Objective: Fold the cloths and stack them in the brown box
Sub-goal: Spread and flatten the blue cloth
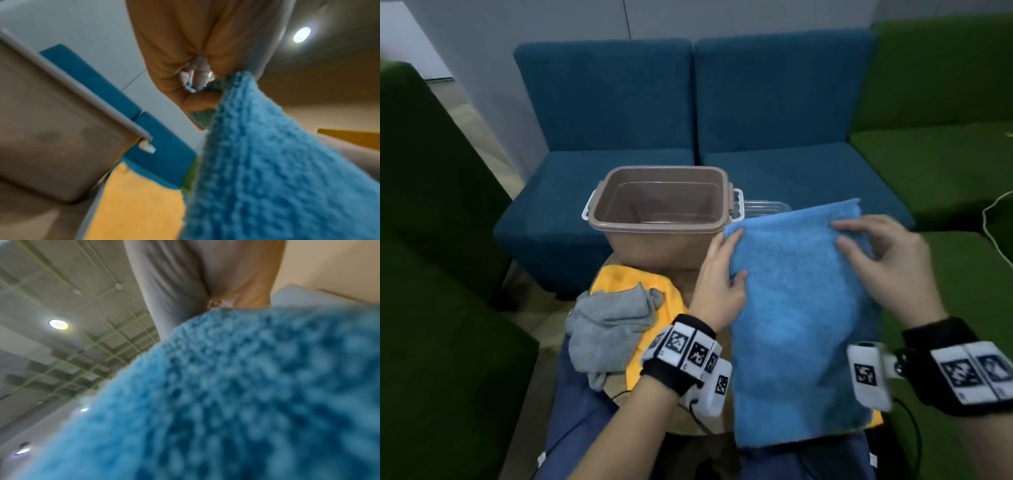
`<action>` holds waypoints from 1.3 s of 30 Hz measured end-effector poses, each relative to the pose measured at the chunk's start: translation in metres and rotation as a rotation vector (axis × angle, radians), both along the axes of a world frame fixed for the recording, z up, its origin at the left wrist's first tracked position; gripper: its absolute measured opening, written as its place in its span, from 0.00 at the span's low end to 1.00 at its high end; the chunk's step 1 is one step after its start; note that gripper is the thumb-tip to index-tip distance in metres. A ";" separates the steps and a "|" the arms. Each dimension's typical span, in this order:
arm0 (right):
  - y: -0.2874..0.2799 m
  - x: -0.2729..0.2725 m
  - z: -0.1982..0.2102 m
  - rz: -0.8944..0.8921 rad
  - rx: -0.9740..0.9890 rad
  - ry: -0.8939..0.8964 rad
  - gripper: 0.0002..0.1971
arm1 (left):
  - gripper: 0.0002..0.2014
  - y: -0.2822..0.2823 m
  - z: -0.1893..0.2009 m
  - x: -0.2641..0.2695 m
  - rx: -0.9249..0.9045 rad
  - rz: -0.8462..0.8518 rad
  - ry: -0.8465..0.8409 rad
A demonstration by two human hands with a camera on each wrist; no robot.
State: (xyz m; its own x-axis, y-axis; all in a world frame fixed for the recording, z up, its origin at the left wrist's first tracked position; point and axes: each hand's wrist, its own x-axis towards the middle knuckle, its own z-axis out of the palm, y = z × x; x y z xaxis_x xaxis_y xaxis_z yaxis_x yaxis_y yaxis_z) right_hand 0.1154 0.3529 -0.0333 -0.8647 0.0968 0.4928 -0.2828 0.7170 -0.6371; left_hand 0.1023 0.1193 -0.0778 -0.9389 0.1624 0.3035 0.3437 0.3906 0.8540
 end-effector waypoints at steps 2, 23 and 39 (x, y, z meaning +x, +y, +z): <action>0.000 -0.013 -0.030 0.002 -0.029 -0.122 0.18 | 0.32 0.008 -0.020 -0.014 -0.086 0.027 -0.075; -0.002 -0.110 -0.130 -0.070 0.197 -0.648 0.27 | 0.44 0.047 -0.078 -0.094 -0.728 0.151 -0.410; -0.015 -0.100 -0.121 -0.075 0.080 -0.576 0.30 | 0.37 0.040 -0.072 -0.082 -0.600 0.225 -0.302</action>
State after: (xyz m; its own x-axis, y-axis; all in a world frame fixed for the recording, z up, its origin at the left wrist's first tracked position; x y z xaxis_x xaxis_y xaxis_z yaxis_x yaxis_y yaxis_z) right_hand 0.0159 0.3382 -0.1538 -0.9876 0.1501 -0.0462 0.1464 0.7739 -0.6162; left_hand 0.0200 0.1596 -0.1500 -0.9983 0.0126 -0.0566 -0.0184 0.8573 0.5144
